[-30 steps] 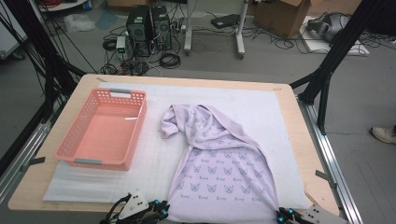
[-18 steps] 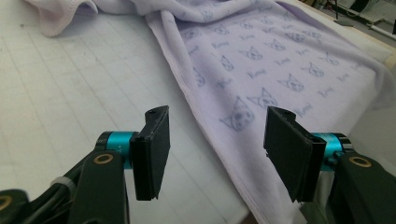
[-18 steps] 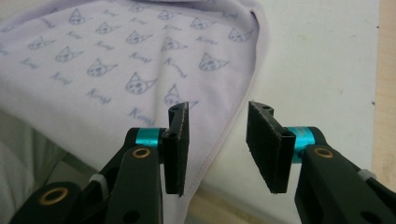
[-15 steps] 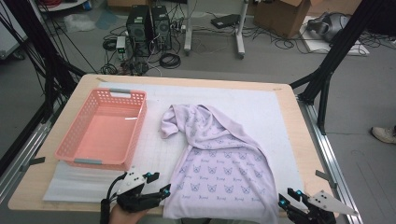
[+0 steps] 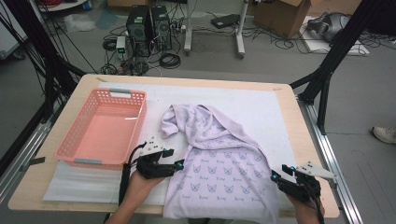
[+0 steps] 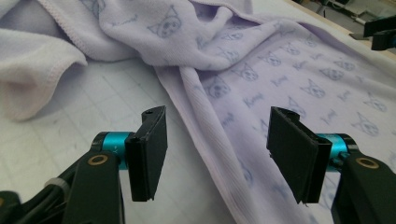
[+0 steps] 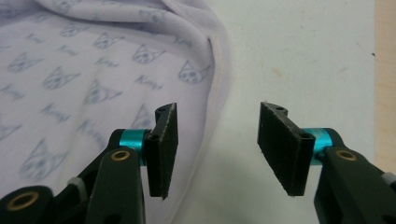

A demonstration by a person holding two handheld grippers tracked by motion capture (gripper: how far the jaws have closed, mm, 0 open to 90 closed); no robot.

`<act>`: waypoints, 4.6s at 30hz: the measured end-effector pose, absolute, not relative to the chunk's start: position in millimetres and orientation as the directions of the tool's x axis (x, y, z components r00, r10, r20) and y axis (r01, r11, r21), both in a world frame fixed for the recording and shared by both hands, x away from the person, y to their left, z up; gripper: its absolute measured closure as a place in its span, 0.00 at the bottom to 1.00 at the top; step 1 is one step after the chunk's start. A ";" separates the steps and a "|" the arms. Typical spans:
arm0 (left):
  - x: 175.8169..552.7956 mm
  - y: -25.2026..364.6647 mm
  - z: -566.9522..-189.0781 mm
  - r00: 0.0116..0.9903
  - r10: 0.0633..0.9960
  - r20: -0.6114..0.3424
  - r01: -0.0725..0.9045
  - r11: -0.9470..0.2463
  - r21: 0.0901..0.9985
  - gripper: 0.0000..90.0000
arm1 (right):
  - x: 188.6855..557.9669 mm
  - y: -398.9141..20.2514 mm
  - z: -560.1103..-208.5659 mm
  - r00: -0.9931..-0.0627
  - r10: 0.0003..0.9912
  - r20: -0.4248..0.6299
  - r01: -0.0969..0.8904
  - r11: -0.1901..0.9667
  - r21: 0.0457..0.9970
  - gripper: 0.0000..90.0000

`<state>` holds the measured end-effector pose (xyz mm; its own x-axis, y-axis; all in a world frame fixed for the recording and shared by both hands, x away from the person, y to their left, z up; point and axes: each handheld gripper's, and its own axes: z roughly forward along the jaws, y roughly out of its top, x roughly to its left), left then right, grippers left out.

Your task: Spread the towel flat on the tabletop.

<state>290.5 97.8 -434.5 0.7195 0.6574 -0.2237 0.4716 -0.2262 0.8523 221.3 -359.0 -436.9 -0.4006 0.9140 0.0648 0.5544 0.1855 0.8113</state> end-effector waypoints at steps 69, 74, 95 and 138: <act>276.5 114.2 -437.8 0.700 0.684 -0.205 0.472 -0.228 0.852 0.52 | 197.8 -344.4 -434.8 -0.608 0.792 0.057 0.595 0.407 0.693 0.89; 278.8 106.2 -439.4 0.717 0.668 -0.199 0.464 -0.243 0.852 0.52 | 206.2 -345.8 -422.7 -0.580 0.811 0.071 0.532 0.311 0.788 0.69; 279.8 108.2 -442.1 0.720 0.668 -0.191 0.455 -0.245 0.856 0.50 | 337.0 -251.6 -430.5 -0.639 0.769 -0.004 0.514 0.431 0.742 0.96; 371.1 -24.1 -423.4 0.789 0.596 -0.147 0.447 -0.393 0.804 0.46 | 259.0 -380.2 -423.9 -0.351 0.933 0.080 0.496 0.113 0.861 0.69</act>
